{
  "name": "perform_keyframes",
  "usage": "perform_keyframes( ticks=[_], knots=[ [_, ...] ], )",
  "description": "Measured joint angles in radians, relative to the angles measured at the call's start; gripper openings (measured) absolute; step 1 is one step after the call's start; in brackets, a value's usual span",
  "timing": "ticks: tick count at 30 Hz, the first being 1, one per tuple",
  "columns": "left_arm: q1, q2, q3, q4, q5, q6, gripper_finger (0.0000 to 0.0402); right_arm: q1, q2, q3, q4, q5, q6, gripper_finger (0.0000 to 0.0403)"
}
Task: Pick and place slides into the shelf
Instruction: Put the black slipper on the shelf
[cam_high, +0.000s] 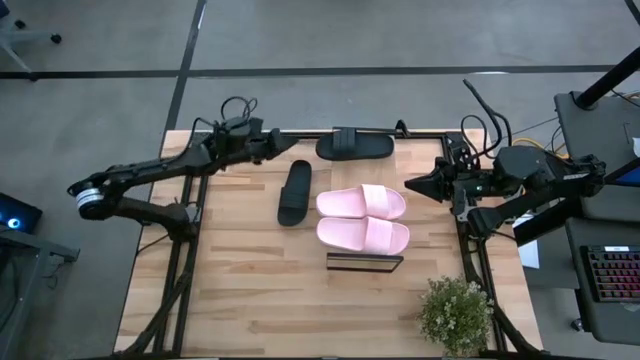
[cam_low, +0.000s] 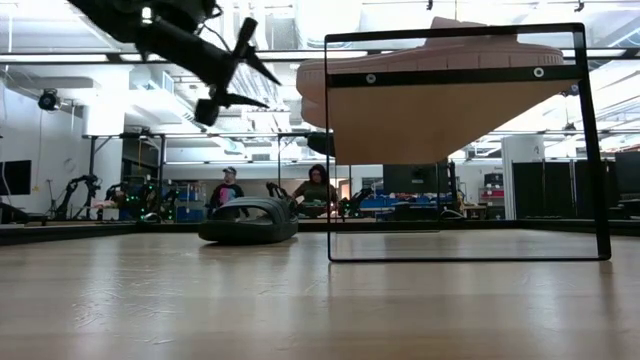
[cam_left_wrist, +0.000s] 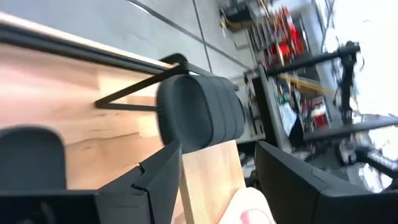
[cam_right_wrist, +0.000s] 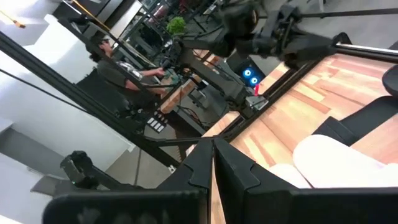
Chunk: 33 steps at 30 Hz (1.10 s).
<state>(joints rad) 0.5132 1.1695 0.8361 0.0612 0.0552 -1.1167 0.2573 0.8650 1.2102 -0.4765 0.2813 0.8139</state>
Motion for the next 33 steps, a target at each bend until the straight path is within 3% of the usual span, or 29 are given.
perform_keyframes(
  ticks=[7,14,25,33],
  knots=[
    [-0.137,-0.130,-0.152,0.018,-0.224,-0.156,0.0190,0.000,-0.002,0.000,0.000,0.000,-0.003,0.0009],
    [-0.310,-0.162,-0.216,0.086,-0.425,-0.267,0.0190,0.000,-0.008,0.000,0.001,-0.001,-0.003,0.0009],
    [-0.528,-0.103,-0.219,0.089,-0.695,-0.391,0.0189,0.000,-0.013,0.000,0.001,-0.027,-0.004,0.0009],
    [-0.671,0.004,-0.221,0.088,-0.875,-0.581,0.0189,0.000,-0.034,0.000,-0.011,-0.027,-0.006,0.0009]
  ],
)
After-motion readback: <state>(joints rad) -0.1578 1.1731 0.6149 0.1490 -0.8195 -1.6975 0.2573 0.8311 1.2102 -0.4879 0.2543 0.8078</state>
